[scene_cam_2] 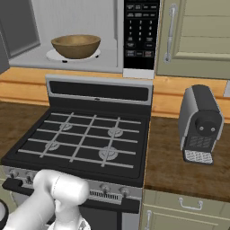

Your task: Open the microwave, place the bowl with waffle inside the microwave, then close the microwave door and turn it on.

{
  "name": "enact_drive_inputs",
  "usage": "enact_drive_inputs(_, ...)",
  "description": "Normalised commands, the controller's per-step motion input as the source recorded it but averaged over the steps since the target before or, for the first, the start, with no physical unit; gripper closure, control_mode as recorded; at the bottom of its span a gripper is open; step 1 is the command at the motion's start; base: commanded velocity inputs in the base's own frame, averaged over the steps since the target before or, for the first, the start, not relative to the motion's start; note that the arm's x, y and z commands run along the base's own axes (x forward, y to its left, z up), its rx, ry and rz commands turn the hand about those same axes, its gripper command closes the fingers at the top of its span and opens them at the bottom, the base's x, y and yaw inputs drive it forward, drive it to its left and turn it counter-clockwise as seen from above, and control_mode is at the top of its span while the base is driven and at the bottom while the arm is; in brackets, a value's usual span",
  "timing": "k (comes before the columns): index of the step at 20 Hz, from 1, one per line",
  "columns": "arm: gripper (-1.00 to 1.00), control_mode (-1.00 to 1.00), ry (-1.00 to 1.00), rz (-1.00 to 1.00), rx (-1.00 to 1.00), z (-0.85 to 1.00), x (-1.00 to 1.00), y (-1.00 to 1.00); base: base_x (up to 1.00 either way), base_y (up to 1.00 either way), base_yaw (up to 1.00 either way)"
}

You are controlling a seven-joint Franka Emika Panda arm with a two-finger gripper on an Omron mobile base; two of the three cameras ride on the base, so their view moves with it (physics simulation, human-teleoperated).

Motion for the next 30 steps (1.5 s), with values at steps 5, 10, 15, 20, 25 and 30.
enact_drive_inputs(5,-1.0,-1.0,0.09,-0.13,0.15,0.58,0.12,-1.0,0.0,0.0,0.0)
enact_drive_inputs(10,-1.0,-1.0,0.16,-0.11,0.18,0.51,0.26,-1.0,0.0,0.0,0.0)
enact_drive_inputs(15,-1.0,-1.0,0.33,-0.05,0.13,0.05,0.92,-1.0,0.0,0.0,0.0)
enact_drive_inputs(20,-1.0,-1.0,0.34,0.01,0.06,0.0,1.0,-1.0,0.0,0.0,0.0)
enact_drive_inputs(25,-1.0,-1.0,0.21,0.12,0.0,0.0,1.0,-1.0,0.0,0.0,0.0)
enact_drive_inputs(30,-1.0,-1.0,0.03,0.26,0.0,-0.04,1.0,-0.92,0.0,0.0,0.0)
